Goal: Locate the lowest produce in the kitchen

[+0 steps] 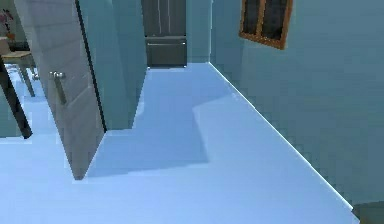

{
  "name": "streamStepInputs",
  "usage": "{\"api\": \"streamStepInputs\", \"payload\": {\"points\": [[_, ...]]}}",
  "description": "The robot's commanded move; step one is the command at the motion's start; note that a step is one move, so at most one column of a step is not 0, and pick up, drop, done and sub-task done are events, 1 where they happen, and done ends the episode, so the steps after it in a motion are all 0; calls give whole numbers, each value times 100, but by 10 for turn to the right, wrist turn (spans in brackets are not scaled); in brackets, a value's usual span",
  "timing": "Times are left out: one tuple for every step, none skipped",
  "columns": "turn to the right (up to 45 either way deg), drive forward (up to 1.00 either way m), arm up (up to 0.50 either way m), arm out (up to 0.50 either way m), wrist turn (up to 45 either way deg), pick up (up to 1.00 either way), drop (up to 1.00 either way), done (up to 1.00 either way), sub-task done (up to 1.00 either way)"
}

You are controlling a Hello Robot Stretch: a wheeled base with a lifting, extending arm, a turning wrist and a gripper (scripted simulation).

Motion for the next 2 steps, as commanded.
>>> {"api": "streamStepInputs", "payload": {"points": [[-450, 0, 0, 0, 0, 0, 0, 0, 0], [-360, 0, 0, 0, 0, 0, 0, 0, 0]]}}
